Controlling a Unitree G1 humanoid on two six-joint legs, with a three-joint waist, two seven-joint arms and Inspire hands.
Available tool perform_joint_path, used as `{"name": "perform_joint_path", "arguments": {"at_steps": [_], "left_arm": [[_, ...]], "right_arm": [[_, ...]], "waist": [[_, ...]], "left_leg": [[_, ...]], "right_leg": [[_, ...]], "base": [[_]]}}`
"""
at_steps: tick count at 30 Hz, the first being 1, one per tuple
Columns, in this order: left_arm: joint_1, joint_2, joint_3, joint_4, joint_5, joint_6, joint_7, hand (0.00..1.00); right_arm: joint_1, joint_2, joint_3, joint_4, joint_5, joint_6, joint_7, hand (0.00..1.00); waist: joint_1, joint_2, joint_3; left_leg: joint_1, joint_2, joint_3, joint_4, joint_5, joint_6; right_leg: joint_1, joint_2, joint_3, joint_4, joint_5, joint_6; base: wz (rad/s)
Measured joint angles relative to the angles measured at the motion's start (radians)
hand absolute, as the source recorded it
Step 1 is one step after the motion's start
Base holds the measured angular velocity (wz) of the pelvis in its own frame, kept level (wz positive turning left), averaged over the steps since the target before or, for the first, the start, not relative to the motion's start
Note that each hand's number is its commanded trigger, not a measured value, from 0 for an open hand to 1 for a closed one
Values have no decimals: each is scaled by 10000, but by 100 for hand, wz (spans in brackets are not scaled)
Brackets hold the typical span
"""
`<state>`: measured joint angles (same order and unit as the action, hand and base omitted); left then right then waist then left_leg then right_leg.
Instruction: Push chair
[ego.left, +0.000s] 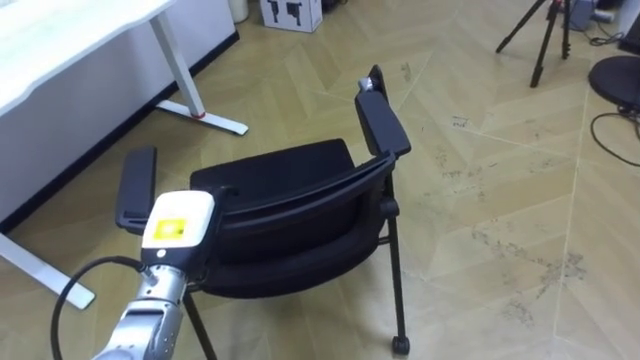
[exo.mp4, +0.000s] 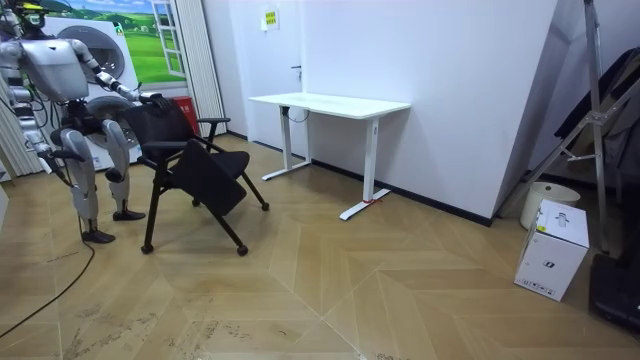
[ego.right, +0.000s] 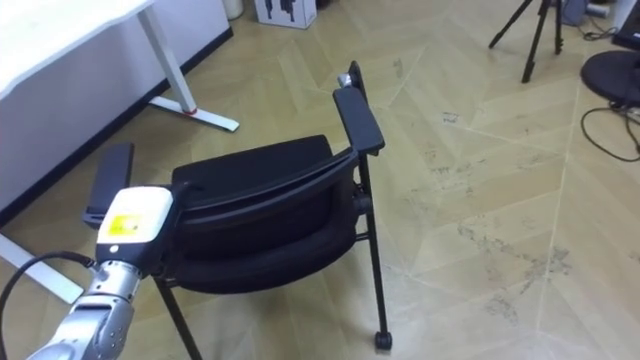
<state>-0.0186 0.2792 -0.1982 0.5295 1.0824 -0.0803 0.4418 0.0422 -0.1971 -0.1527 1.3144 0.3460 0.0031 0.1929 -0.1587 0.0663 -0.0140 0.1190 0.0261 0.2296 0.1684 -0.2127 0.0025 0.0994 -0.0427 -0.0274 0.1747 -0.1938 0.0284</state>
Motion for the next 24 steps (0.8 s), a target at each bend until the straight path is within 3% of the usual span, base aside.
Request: {"name": "perform_joint_path", "arguments": {"at_steps": [9, 17, 21, 24], "left_arm": [[-328, 19, 74, 41, -111, 197, 96, 100], [-333, 53, 56, -84, -98, 96, 298, 100], [-228, 192, 50, -433, -94, 98, 297, 100], [-298, 199, -106, -448, -100, 84, 296, 100]], "right_arm": [[27, -19, -75, -278, -120, -9, -150, 0], [-249, -12, 132, -1313, -3332, -128, -1553, 0], [-334, -37, 47, -2805, -5639, -228, -2541, 0], [-389, -90, 217, -3891, -6837, -371, -3222, 0]], "waist": [[-20, -185, 52], [28, -252, 100], [49, -311, 135], [259, -344, 133]], "left_leg": [[-24, -8, 1, -15, -1, 0], [-116, -21, 4, -28, 0, 0], [-222, -26, -18, -18, 1, 2], [-197, -19, -28, -18, 2, 1]], "right_leg": [[-20, -14, -3, -53, 1, 2], [-132, -31, -23, -25, -1, 5], [-224, -34, -23, -32, 4, 13], [-266, -33, -22, 64, 5, 12]], "base": [[-1], [0], [0], [-3]]}}
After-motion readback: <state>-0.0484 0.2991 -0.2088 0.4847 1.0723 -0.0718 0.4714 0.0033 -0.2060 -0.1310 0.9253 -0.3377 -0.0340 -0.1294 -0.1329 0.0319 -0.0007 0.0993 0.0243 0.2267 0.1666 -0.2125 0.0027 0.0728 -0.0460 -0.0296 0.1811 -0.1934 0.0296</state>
